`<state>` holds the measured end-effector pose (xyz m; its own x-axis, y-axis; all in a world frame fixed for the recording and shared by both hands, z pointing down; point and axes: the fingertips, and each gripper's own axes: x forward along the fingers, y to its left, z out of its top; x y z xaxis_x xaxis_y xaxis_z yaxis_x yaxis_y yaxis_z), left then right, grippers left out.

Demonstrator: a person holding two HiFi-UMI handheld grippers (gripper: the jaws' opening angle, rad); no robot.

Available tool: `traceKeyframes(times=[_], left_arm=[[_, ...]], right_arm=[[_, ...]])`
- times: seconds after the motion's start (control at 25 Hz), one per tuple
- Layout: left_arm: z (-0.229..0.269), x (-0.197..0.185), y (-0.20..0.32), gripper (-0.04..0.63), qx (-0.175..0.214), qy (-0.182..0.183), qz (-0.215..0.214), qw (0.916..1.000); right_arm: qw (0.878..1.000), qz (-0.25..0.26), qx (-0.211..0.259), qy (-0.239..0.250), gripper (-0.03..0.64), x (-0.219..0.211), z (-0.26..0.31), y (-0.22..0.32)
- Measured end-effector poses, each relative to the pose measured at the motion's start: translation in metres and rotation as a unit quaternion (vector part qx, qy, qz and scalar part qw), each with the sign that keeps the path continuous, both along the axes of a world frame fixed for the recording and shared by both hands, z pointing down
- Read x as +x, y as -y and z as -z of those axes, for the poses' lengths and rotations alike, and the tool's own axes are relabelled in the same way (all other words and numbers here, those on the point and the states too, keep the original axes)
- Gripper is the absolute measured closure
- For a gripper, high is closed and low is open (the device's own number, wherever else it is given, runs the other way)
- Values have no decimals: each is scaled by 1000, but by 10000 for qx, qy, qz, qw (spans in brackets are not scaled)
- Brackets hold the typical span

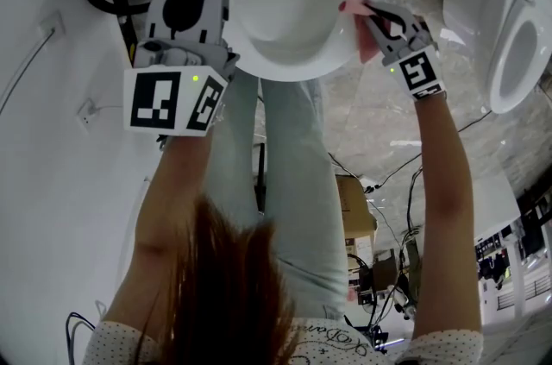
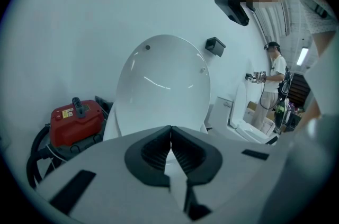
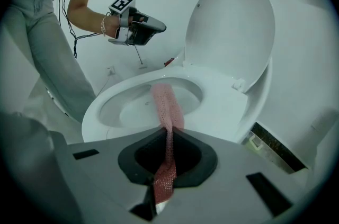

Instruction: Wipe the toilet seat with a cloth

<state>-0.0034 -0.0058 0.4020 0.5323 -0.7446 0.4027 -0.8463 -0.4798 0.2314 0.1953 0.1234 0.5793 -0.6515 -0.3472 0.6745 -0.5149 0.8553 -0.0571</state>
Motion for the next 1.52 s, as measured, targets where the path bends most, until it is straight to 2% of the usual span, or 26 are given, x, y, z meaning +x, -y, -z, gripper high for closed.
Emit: traceKeyframes(times=[0.6,1.52], left_arm=[[-1,-13,-4,603,-1,4,129,9999],[-9,-26,8,603,-68,134,276,9995]], right_arm=[[9996,219,-169,-8,592,-8,-2,-21],[9988,-279,-330,214,592,-27,1,-49]])
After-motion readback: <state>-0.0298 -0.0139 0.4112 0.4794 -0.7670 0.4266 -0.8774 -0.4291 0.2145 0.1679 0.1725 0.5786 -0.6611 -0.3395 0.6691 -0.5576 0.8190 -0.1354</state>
